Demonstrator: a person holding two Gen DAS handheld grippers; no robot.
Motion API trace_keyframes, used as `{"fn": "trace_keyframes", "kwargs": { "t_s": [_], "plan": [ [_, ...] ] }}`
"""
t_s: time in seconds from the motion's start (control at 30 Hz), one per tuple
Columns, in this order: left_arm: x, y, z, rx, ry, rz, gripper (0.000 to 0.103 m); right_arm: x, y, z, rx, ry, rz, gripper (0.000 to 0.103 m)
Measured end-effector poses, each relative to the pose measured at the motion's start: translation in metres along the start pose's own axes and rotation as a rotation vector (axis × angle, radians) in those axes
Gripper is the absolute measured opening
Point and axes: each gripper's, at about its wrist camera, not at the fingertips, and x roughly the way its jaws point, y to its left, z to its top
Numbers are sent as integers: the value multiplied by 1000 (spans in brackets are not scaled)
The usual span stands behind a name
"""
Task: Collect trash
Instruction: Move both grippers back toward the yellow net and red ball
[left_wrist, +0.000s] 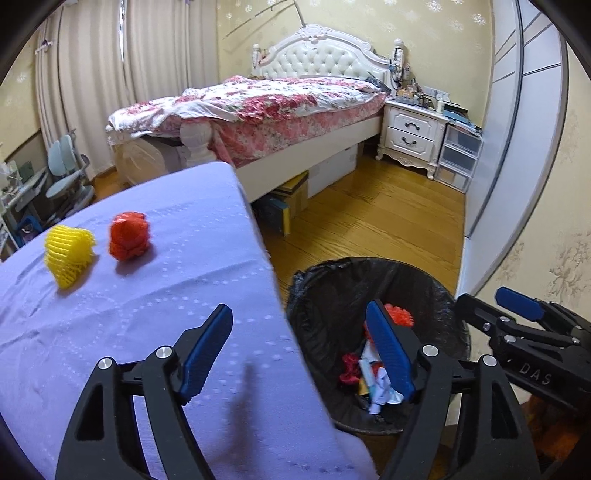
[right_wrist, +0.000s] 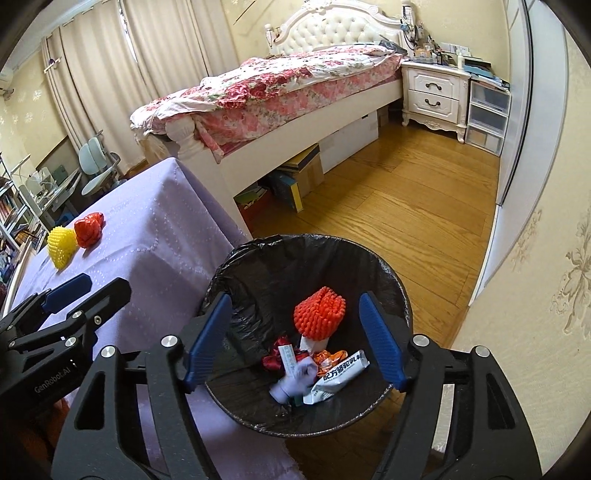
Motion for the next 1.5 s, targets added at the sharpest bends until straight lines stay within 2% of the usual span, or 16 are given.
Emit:
{"fn": "trace_keyframes", "kwargs": {
  "t_s": [0.3, 0.6, 0.8, 1.17, 1.5],
  "plan": [
    [-8, 60, -9, -90, 12, 110, 76, 4, 33, 5, -34, 8, 52, 75],
    [-12, 137, -23, -187, 39, 245, 76, 14, 111, 10, -144, 26, 148, 79],
    [-11, 173, -28, -221, 55, 316, 77, 33, 162, 15, -216, 52, 183, 79],
    [-7, 215, -26, -266, 59, 330, 77, 76, 235, 24, -316, 93, 164, 79],
    [0, 234, -19, -286, 54, 309, 77, 98, 268, 34, -340, 99, 148, 79]
  ]
}}
